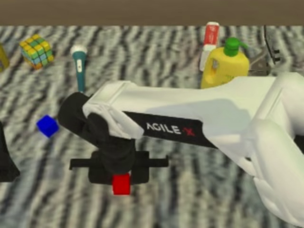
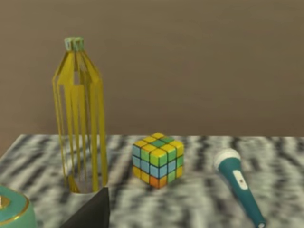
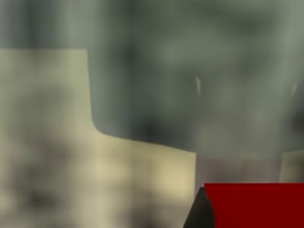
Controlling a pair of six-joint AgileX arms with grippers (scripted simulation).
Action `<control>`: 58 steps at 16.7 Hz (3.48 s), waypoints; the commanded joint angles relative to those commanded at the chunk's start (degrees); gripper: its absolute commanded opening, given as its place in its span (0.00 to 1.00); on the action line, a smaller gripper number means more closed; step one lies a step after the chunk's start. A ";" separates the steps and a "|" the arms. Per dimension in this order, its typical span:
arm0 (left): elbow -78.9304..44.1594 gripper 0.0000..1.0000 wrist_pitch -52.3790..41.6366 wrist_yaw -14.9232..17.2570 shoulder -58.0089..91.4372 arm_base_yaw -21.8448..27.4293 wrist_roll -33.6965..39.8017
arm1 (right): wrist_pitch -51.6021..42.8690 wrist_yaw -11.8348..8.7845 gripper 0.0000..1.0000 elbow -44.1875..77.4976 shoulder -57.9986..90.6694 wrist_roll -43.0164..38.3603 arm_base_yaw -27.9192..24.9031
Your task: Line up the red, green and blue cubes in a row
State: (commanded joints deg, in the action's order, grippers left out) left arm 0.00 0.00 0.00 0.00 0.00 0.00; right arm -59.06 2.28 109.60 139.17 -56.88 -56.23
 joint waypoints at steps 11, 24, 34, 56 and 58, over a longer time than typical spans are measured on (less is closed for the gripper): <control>0.00 1.00 0.00 0.00 0.00 0.00 0.00 | 0.00 0.00 1.00 0.00 0.00 0.00 0.00; 0.00 1.00 0.00 0.00 0.00 0.00 0.00 | -9.15 -0.04 1.00 6.53 -2.11 -0.32 -0.35; -1.30 1.00 -0.84 0.06 1.34 0.47 0.12 | -12.27 0.51 1.00 8.25 -5.03 0.83 0.33; -73.22 1.00 -49.93 0.20 100.95 22.64 7.27 | 42.29 4.17 1.00 -89.85 -117.52 48.75 46.15; -79.04 1.00 -53.37 0.22 108.08 24.34 7.83 | 47.66 2.31 1.00 -97.19 -124.76 51.84 49.49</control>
State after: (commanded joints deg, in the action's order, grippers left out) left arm -79.04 -53.37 0.22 108.08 24.34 7.83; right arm -11.40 4.60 12.41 14.41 -5.04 -6.74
